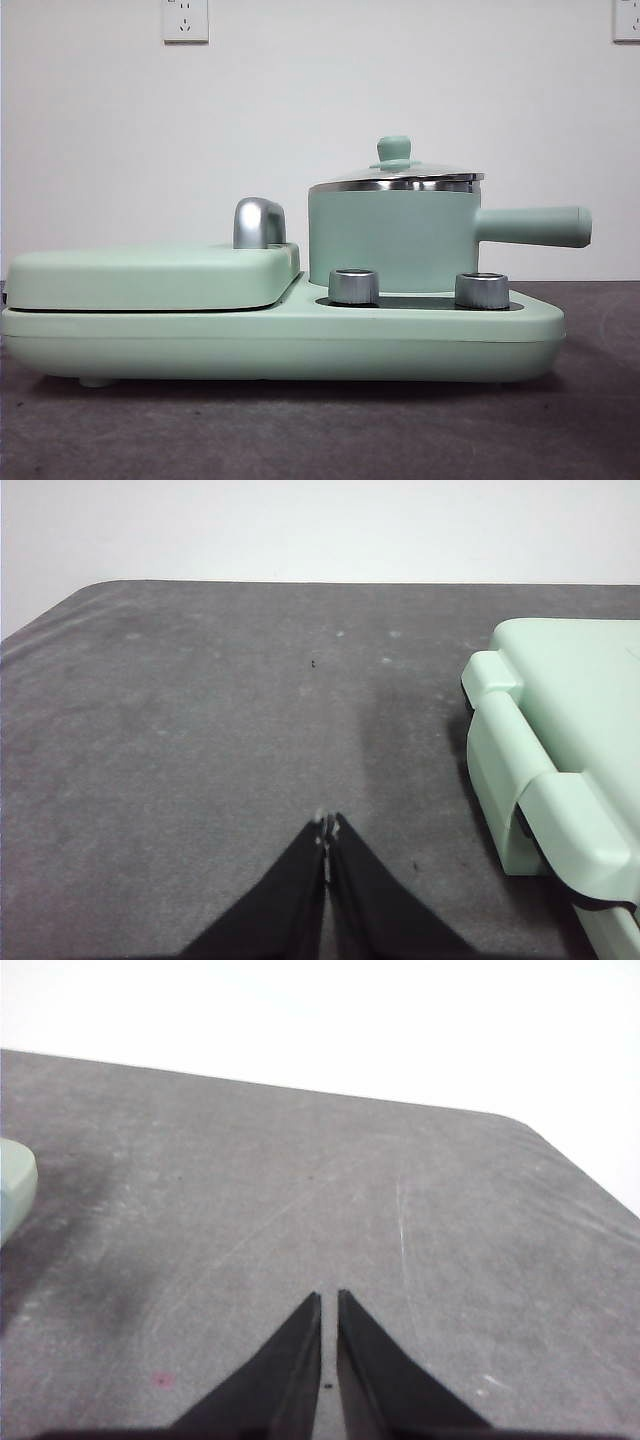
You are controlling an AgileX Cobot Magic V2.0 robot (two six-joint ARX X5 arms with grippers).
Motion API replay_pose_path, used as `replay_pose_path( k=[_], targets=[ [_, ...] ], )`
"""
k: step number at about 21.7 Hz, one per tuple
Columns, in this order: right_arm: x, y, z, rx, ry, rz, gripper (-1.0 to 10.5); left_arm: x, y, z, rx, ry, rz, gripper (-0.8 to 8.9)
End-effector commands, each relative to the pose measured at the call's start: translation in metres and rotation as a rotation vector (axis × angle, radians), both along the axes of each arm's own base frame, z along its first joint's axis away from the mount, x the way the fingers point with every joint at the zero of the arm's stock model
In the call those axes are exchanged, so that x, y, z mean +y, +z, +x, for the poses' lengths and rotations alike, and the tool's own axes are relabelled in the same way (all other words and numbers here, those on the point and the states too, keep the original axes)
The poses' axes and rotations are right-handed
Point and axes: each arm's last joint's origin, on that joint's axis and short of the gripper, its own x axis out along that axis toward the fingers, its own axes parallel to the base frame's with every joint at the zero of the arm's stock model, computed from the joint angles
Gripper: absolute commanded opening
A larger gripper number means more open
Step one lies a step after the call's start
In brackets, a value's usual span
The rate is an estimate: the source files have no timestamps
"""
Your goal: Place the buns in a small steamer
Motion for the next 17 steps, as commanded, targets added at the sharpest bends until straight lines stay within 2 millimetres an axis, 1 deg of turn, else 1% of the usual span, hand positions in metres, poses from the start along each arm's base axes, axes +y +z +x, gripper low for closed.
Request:
replay_pose_path(
  k=[1, 5, 10, 12, 15, 17],
  targets=[
    [0.0011, 0.0002, 0.0004, -0.013, 0.042, 0.000, 0.2, 0.0003, -0.0067, 0.0008, 0.023, 0.005, 0.015, 0.07],
    [0.0026, 0.0003, 0.0004, -0.014, 0.093, 0.004, 0.2, 0.0003, -0.0067, 0.0008, 0.023, 0.005, 0.015, 0.07],
    [0.0025, -0.0002, 0.0004, -0.012, 0.086, 0.056, 0.2, 0.0003, -0.0067, 0.0008, 0.023, 0.005, 0.015, 0.07],
    [0.0025, -0.0016, 0.0003, 0.002, 0.085, 0.060, 0.2, 0.0003, -0.0067, 0.0008, 0.023, 0.005, 0.015, 0.07],
    [0.0025, -0.0056, -0.0002, 0.040, 0.075, 0.129, 0.2, 0.0003, -0.0067, 0.0008, 0.023, 0.005, 0.015, 0.07],
    [0.0024, -0.0089, -0.0007, 0.074, 0.071, 0.141, 0.2, 0.0003, -0.0067, 0.0008, 0.023, 0.005, 0.015, 0.07]
  ],
)
